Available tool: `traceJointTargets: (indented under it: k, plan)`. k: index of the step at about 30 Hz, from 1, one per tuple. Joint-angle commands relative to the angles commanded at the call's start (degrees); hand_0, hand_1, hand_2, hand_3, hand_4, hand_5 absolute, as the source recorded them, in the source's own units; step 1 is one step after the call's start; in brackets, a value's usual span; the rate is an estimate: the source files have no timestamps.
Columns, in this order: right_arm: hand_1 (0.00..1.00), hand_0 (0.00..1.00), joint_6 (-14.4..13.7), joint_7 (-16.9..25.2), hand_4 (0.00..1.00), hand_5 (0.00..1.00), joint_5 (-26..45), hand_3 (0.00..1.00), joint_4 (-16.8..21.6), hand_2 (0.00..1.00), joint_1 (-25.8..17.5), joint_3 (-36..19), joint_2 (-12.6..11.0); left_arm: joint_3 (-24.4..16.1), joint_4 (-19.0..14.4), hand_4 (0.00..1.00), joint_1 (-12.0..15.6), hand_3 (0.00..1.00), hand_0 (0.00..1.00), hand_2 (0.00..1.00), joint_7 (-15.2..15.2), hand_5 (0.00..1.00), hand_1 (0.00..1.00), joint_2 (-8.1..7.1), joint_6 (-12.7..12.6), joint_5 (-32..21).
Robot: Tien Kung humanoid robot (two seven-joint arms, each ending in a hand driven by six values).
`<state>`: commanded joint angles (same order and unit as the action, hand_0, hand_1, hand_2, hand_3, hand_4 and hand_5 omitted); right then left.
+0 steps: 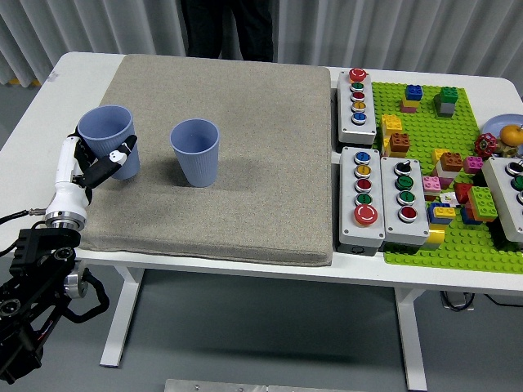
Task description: Pick cup pour cup place
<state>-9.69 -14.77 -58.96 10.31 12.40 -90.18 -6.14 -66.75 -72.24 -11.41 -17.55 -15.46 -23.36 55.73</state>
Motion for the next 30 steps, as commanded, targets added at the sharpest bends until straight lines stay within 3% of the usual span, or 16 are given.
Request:
traceJointTargets:
  k: [7, 14, 23, 30]
  plan:
    - [0.653, 0.712, 0.09, -0.08, 0.002, 0.132, -0.41, 0.595, 0.0, 0.627, -0.06, -0.07, -0.04, 0.23, -1.13, 0.731, 0.32, 0.617, 0.572, 0.667, 0.14, 0.125, 0.609, -0.07, -2.31, 2.66]
    - [0.653, 0.712, 0.22, -0.22, 0.002, 0.128, -1.03, 0.595, 0.0, 0.627, -0.19, -0.07, -0.13, 1.66, -3.2, 0.722, 0.09, 0.616, 0.575, 0.67, 2.69, 0.118, 0.608, -0.66, -3.81, 11.89]
    - [0.653, 0.712, 0.06, -0.06, 0.002, 0.126, -0.72, 0.595, 0.0, 0.627, -0.54, 0.04, -0.26, 5.41, -4.84, 0.721, -2.45, 0.618, 0.58, 0.673, 6.91, 0.122, 0.613, -3.21, -4.6, 22.83]
    - [0.653, 0.712, -0.2, 0.15, 0.002, 0.124, 0.2, 0.594, 0.0, 0.627, -0.15, 0.28, -0.37, 5.98, -5.05, 0.697, -5.68, 0.618, 0.582, 0.673, 8.61, 0.084, 0.613, -5.81, -5.34, 26.47]
